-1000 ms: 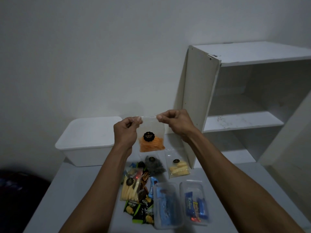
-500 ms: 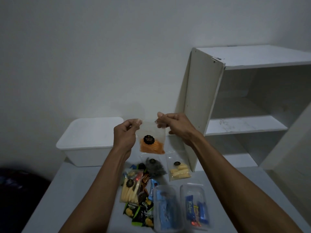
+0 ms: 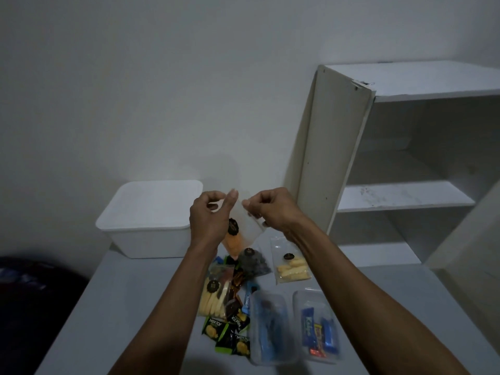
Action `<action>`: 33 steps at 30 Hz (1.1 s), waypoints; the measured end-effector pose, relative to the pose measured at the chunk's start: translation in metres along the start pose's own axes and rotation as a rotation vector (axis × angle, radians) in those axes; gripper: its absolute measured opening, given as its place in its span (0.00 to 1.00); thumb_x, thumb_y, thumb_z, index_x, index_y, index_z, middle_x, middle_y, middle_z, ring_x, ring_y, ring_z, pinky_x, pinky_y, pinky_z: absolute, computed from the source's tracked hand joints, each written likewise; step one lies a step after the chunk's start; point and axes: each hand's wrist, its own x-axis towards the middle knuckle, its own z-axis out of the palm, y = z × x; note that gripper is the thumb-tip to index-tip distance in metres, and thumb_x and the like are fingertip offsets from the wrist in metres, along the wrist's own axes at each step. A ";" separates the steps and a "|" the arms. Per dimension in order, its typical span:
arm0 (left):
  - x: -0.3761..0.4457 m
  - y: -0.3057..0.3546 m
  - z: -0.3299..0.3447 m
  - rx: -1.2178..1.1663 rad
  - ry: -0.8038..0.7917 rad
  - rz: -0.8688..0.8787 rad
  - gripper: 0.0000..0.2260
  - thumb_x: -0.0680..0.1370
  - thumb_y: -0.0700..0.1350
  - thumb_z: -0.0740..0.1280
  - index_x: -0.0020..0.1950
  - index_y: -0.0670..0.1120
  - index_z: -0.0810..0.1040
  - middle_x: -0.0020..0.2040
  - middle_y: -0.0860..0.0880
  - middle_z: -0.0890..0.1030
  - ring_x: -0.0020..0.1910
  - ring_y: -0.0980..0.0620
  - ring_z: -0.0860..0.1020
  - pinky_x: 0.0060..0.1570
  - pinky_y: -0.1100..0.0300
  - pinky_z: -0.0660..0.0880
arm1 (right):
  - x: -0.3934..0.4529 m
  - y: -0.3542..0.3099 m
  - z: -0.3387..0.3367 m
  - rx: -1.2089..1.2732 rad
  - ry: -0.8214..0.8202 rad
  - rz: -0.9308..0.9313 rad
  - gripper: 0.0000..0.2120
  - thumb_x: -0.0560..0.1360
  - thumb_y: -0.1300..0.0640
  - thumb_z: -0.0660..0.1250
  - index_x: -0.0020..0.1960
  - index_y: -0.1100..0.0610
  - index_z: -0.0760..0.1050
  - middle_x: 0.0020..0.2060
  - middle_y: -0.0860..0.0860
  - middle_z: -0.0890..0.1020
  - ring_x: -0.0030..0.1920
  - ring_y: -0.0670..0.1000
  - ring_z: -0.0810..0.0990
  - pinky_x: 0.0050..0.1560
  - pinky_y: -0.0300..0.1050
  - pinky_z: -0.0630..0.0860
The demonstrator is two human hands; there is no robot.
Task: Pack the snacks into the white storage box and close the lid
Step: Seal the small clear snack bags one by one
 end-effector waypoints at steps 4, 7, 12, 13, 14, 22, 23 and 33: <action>-0.006 0.002 0.004 0.083 -0.007 0.001 0.09 0.75 0.50 0.73 0.35 0.50 0.82 0.36 0.51 0.83 0.34 0.62 0.79 0.38 0.63 0.77 | -0.004 0.008 0.017 0.022 0.025 -0.029 0.11 0.77 0.55 0.70 0.43 0.63 0.82 0.35 0.52 0.83 0.36 0.46 0.79 0.35 0.38 0.75; -0.003 0.001 0.004 0.050 0.023 -0.048 0.09 0.76 0.44 0.72 0.36 0.42 0.83 0.37 0.51 0.83 0.39 0.56 0.79 0.43 0.62 0.76 | -0.007 0.010 0.022 0.039 0.046 -0.019 0.11 0.77 0.55 0.70 0.42 0.62 0.82 0.32 0.50 0.81 0.34 0.45 0.78 0.34 0.38 0.74; -0.003 0.002 0.002 -0.031 0.041 -0.134 0.10 0.77 0.42 0.71 0.35 0.48 0.80 0.36 0.53 0.81 0.37 0.60 0.77 0.37 0.68 0.72 | -0.014 0.021 0.023 0.018 -0.004 0.006 0.10 0.77 0.54 0.71 0.41 0.59 0.82 0.32 0.49 0.81 0.32 0.43 0.77 0.33 0.36 0.74; -0.004 0.002 0.001 -0.028 0.032 -0.135 0.11 0.77 0.42 0.70 0.34 0.48 0.80 0.34 0.53 0.81 0.35 0.60 0.77 0.34 0.68 0.72 | -0.014 0.023 0.025 0.011 0.007 0.004 0.09 0.77 0.54 0.71 0.40 0.57 0.82 0.32 0.48 0.81 0.34 0.44 0.77 0.35 0.38 0.75; -0.005 0.002 0.001 -0.024 0.019 -0.142 0.11 0.77 0.42 0.70 0.34 0.48 0.80 0.34 0.52 0.81 0.33 0.60 0.77 0.32 0.70 0.73 | -0.014 0.025 0.028 0.009 0.031 -0.003 0.09 0.77 0.54 0.71 0.39 0.55 0.81 0.33 0.47 0.81 0.35 0.44 0.77 0.37 0.40 0.75; -0.009 -0.004 -0.003 0.050 -0.069 -0.183 0.10 0.77 0.40 0.70 0.35 0.43 0.82 0.35 0.47 0.81 0.35 0.53 0.78 0.39 0.62 0.75 | -0.012 0.030 0.036 0.034 0.080 -0.010 0.11 0.78 0.54 0.68 0.39 0.56 0.80 0.33 0.47 0.80 0.34 0.44 0.76 0.39 0.42 0.74; -0.010 -0.004 -0.003 0.048 -0.075 -0.191 0.12 0.77 0.39 0.69 0.33 0.43 0.80 0.34 0.47 0.80 0.34 0.54 0.77 0.40 0.62 0.74 | -0.012 0.031 0.037 0.056 0.085 0.005 0.11 0.79 0.55 0.68 0.40 0.58 0.80 0.33 0.48 0.80 0.35 0.44 0.76 0.39 0.41 0.74; -0.011 -0.013 -0.004 0.005 -0.037 -0.266 0.12 0.78 0.38 0.68 0.35 0.48 0.78 0.36 0.52 0.79 0.36 0.59 0.75 0.41 0.64 0.70 | -0.013 0.044 0.049 0.033 0.097 0.046 0.09 0.77 0.54 0.70 0.38 0.53 0.81 0.34 0.48 0.82 0.36 0.46 0.78 0.39 0.45 0.77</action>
